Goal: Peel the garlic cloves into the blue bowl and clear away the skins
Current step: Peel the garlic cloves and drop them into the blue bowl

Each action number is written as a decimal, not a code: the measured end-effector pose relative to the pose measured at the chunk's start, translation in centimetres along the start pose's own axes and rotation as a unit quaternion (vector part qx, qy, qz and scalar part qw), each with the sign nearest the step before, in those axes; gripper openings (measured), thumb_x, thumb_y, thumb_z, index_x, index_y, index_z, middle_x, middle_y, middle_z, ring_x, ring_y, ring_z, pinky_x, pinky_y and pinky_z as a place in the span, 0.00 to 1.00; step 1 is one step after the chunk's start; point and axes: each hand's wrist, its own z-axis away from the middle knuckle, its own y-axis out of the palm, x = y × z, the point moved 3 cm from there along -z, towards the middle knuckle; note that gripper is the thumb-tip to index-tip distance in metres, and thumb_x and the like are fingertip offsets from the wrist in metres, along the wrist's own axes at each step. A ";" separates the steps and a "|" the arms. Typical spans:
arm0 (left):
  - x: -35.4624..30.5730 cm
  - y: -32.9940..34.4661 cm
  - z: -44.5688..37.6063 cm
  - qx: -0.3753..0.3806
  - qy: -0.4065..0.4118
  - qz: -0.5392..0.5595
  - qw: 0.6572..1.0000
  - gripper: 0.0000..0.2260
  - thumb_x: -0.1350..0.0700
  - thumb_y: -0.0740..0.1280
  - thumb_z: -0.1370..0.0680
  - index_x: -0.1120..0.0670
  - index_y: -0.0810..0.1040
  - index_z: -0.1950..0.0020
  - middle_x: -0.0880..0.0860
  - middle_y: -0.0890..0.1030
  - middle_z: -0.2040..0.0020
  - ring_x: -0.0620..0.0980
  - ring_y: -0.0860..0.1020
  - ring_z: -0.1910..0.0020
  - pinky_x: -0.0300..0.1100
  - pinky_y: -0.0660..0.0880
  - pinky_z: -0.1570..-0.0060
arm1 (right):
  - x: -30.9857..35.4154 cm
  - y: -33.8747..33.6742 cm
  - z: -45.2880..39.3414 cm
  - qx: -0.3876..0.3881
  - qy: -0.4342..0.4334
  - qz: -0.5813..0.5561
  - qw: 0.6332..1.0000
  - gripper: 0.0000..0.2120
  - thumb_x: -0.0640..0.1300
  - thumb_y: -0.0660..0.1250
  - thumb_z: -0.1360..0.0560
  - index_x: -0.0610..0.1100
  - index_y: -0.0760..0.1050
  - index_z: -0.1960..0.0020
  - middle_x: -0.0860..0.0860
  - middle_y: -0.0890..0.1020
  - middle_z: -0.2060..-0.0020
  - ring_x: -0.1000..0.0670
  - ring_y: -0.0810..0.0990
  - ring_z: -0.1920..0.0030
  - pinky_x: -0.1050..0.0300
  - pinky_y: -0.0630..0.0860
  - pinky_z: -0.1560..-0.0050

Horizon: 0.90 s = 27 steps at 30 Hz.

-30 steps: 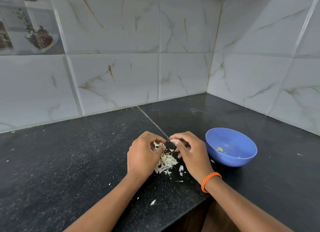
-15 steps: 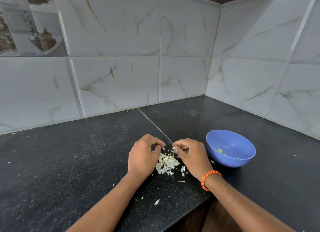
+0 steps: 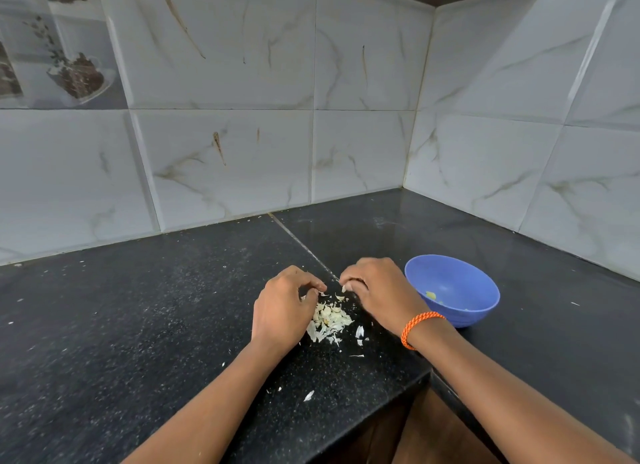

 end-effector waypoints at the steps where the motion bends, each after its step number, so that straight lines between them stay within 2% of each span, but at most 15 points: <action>1: 0.0 0.0 0.0 0.000 0.001 0.001 1.000 0.10 0.56 0.71 0.19 0.39 0.86 0.53 0.35 0.82 0.51 0.40 0.79 0.59 0.42 0.76 0.61 | 0.1 -0.6 -0.5 -0.008 -0.007 0.006 1.000 0.10 0.38 0.69 0.18 0.49 0.86 0.51 0.52 0.82 0.57 0.49 0.80 0.57 0.52 0.76 0.55; 5: 0.0 0.1 0.0 0.000 0.002 -0.002 1.000 0.11 0.56 0.71 0.19 0.40 0.86 0.53 0.35 0.82 0.52 0.40 0.79 0.58 0.40 0.72 0.62 | -0.2 -1.4 -0.5 -0.056 -0.010 0.033 0.998 0.10 0.36 0.68 0.19 0.46 0.86 0.52 0.50 0.82 0.57 0.46 0.80 0.57 0.51 0.76 0.57; 8: 0.0 0.1 -0.1 -0.001 0.000 -0.002 1.000 0.10 0.55 0.72 0.19 0.39 0.86 0.53 0.35 0.82 0.51 0.39 0.79 0.59 0.39 0.71 0.62 | 0.3 1.8 1.3 0.053 -0.014 0.076 0.996 0.12 0.34 0.66 0.18 0.46 0.85 0.49 0.51 0.80 0.54 0.45 0.81 0.52 0.51 0.77 0.53; 9: 0.0 0.1 -0.1 0.000 0.002 -0.001 1.000 0.10 0.55 0.72 0.19 0.39 0.86 0.53 0.35 0.82 0.51 0.39 0.79 0.59 0.39 0.71 0.63 | 0.2 1.7 1.4 0.056 -0.011 0.069 0.996 0.11 0.35 0.66 0.18 0.46 0.86 0.48 0.51 0.81 0.54 0.46 0.82 0.52 0.52 0.77 0.54; 11: 0.1 0.2 -0.1 -0.001 0.005 -0.001 1.000 0.10 0.55 0.71 0.19 0.39 0.86 0.53 0.35 0.82 0.51 0.40 0.79 0.58 0.39 0.70 0.63 | -0.5 0.2 0.5 0.010 0.006 0.050 0.999 0.09 0.37 0.68 0.18 0.46 0.86 0.50 0.51 0.82 0.55 0.48 0.81 0.55 0.55 0.74 0.56; 14: 0.2 0.2 -0.3 -0.002 0.003 0.005 1.000 0.10 0.55 0.71 0.18 0.39 0.87 0.51 0.36 0.82 0.52 0.40 0.78 0.57 0.39 0.71 0.62 | -0.5 -1.2 0.0 -0.112 -0.036 0.081 0.990 0.10 0.30 0.70 0.23 0.43 0.85 0.52 0.49 0.81 0.57 0.46 0.79 0.56 0.51 0.77 0.60; 15: 0.1 0.2 -0.2 -0.002 0.006 0.009 1.000 0.10 0.55 0.71 0.18 0.39 0.87 0.49 0.37 0.81 0.53 0.40 0.78 0.57 0.40 0.71 0.61 | 0.0 -0.5 0.5 -0.104 -0.057 0.108 0.987 0.12 0.28 0.70 0.25 0.43 0.84 0.52 0.49 0.80 0.56 0.46 0.78 0.55 0.51 0.78 0.60; 17: 0.0 0.1 -0.1 -0.006 0.017 0.021 1.000 0.11 0.55 0.70 0.18 0.38 0.86 0.45 0.38 0.81 0.54 0.41 0.79 0.57 0.41 0.74 0.61 | 1.0 2.3 1.8 -0.001 -0.102 0.135 0.986 0.13 0.28 0.68 0.25 0.44 0.82 0.49 0.49 0.78 0.54 0.46 0.78 0.52 0.51 0.76 0.57; 18: -0.1 0.0 -0.1 -0.007 0.025 0.029 0.999 0.12 0.55 0.70 0.19 0.38 0.86 0.43 0.38 0.81 0.55 0.42 0.79 0.57 0.41 0.75 0.60 | 0.7 3.0 2.2 0.031 -0.108 0.120 0.986 0.12 0.29 0.67 0.24 0.44 0.83 0.48 0.49 0.79 0.53 0.45 0.79 0.51 0.50 0.76 0.56; 19: -0.2 0.1 0.0 -0.005 0.033 0.035 0.999 0.12 0.55 0.70 0.19 0.37 0.86 0.42 0.38 0.82 0.54 0.42 0.79 0.57 0.41 0.77 0.59 | -0.1 3.0 2.1 0.020 -0.092 0.085 0.992 0.11 0.31 0.67 0.22 0.44 0.84 0.49 0.50 0.80 0.53 0.46 0.80 0.52 0.50 0.77 0.55; 22: -0.2 0.4 -0.1 0.011 0.047 0.053 0.997 0.10 0.54 0.73 0.19 0.38 0.86 0.47 0.36 0.83 0.52 0.40 0.80 0.53 0.45 0.80 0.53 | -1.5 1.4 1.9 -0.115 -0.005 -0.082 0.990 0.09 0.36 0.73 0.21 0.48 0.88 0.51 0.55 0.84 0.57 0.54 0.82 0.58 0.56 0.79 0.55; 24: -0.2 0.6 -0.2 0.021 0.062 0.072 0.995 0.07 0.52 0.75 0.21 0.39 0.87 0.49 0.36 0.84 0.51 0.40 0.81 0.50 0.49 0.81 0.48 | -1.5 1.3 2.4 -0.141 0.015 -0.146 0.979 0.08 0.36 0.76 0.22 0.49 0.89 0.50 0.57 0.85 0.59 0.56 0.84 0.60 0.60 0.79 0.57; 27: -0.4 0.8 -0.1 0.033 0.084 0.079 0.993 0.06 0.47 0.78 0.24 0.39 0.86 0.48 0.36 0.84 0.51 0.41 0.82 0.48 0.50 0.81 0.47 | -0.9 1.8 2.7 -0.151 0.040 -0.220 0.963 0.10 0.35 0.76 0.23 0.50 0.89 0.50 0.57 0.87 0.59 0.52 0.84 0.67 0.56 0.82 0.60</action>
